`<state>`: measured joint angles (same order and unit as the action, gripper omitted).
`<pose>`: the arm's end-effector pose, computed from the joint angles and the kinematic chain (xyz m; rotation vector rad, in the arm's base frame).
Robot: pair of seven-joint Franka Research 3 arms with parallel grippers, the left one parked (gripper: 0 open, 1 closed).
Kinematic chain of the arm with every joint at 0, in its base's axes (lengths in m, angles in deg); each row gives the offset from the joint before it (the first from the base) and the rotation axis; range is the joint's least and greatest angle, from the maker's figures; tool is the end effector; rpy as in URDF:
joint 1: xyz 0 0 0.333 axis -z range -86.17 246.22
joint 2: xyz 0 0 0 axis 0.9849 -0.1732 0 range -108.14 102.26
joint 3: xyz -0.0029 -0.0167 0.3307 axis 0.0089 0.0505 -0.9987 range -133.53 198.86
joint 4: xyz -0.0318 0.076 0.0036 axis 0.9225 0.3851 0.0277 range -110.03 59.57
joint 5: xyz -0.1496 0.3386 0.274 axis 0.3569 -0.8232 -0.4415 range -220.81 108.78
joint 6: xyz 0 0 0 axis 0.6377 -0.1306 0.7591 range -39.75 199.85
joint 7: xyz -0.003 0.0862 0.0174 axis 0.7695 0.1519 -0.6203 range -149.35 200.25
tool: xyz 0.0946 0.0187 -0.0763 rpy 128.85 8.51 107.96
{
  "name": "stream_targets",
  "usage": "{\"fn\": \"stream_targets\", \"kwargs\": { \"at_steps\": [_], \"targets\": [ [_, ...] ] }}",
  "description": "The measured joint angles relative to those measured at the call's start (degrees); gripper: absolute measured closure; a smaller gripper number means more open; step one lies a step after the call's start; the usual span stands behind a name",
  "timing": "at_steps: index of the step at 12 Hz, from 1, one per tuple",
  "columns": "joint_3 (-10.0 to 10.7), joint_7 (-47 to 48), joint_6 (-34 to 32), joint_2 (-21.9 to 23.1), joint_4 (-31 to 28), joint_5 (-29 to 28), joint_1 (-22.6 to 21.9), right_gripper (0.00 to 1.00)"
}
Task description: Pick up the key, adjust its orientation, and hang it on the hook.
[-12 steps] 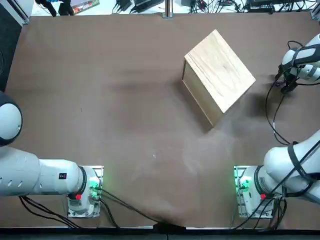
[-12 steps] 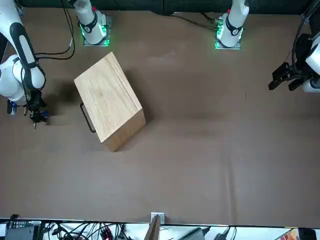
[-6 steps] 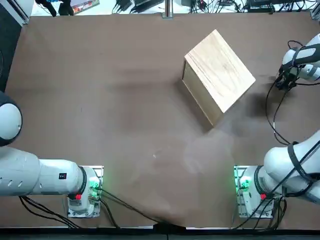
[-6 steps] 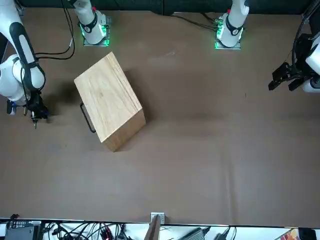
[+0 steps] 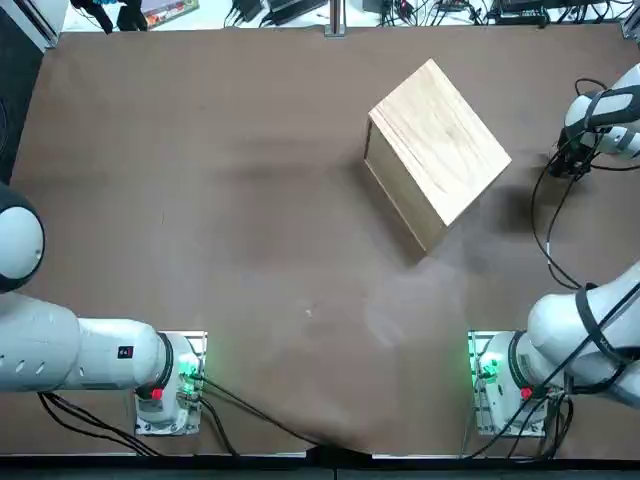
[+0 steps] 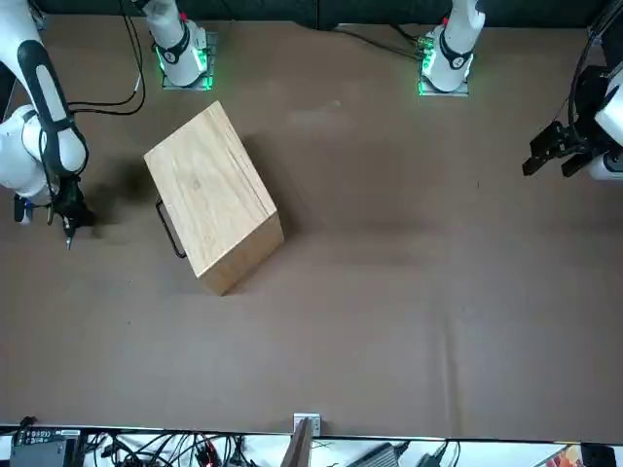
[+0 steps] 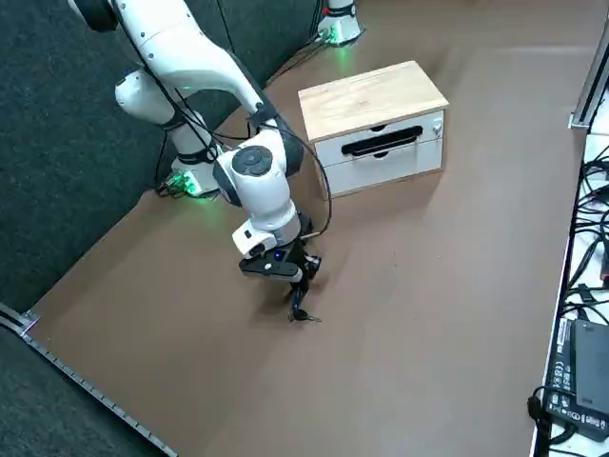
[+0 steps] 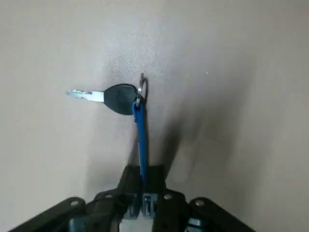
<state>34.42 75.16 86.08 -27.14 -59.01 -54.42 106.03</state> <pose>0.5339 -0.2815 0.1324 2.4604 -1.9196 0.0495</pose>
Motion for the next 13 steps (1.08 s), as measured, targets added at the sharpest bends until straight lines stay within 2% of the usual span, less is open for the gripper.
{"fn": "stream_targets", "kwargs": {
  "at_steps": [8, 11, 13],
  "targets": [
    [-0.8, -4.2, -5.5, 2.0, 2.5, 0.0, -0.9, 0.96],
    [-1.0, -7.8, -12.7, 5.3, 6.2, 0.0, -3.0, 0.96],
    [-1.0, -8.7, -15.0, 7.6, 7.6, 0.0, -3.9, 0.96]
  ]
}}
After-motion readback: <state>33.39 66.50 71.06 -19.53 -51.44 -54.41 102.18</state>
